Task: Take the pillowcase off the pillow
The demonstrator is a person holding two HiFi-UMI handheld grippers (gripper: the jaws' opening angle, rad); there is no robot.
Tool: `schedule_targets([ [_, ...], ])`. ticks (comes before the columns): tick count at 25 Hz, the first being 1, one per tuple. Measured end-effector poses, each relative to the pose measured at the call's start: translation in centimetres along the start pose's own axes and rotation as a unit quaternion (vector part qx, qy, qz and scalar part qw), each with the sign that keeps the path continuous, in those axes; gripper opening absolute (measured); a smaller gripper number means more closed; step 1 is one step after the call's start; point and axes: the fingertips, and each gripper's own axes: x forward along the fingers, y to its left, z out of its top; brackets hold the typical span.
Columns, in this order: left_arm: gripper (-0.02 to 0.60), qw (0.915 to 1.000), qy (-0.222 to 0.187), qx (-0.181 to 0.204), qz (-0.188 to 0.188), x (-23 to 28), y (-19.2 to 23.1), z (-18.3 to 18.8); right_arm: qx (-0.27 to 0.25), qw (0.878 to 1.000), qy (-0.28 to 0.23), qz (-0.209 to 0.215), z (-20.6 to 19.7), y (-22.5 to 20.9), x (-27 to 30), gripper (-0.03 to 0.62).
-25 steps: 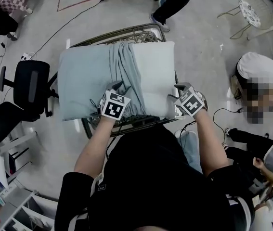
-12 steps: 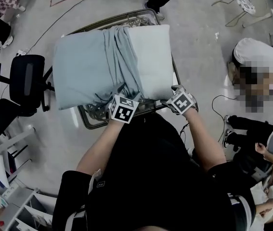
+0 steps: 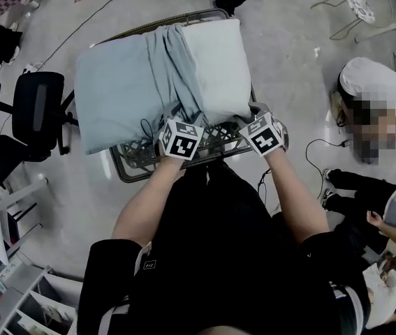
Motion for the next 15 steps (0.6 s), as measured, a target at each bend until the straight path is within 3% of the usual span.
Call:
schedule_targets([
  [4,0.116,0.9991,0.007,0.037,0.017,0.2,1.8,1.7,0.0,1.0,-0.011,-0.018,2.5,-4.2,-0.1,0.159],
  [7,0.043,0.9977,0.011,0.045,0.049,-0.7,4.2,0.9,-0.01,1.0,-0.015,-0.023,4.0,-6.7,-0.2,0.16],
  [11,0.023,0.9945,0.025,0.04,0.093,-2.8,9.0,-2.3,-0.016,1.0,-0.017,-0.011,4.5,-8.4,0.3,0.157],
  [15,0.026,0.9961,0.02,-0.008,0.086,-3.8,10.4,-3.2,-0.012,1.0,-0.015,-0.001,3.6,-8.8,1.1,0.153],
])
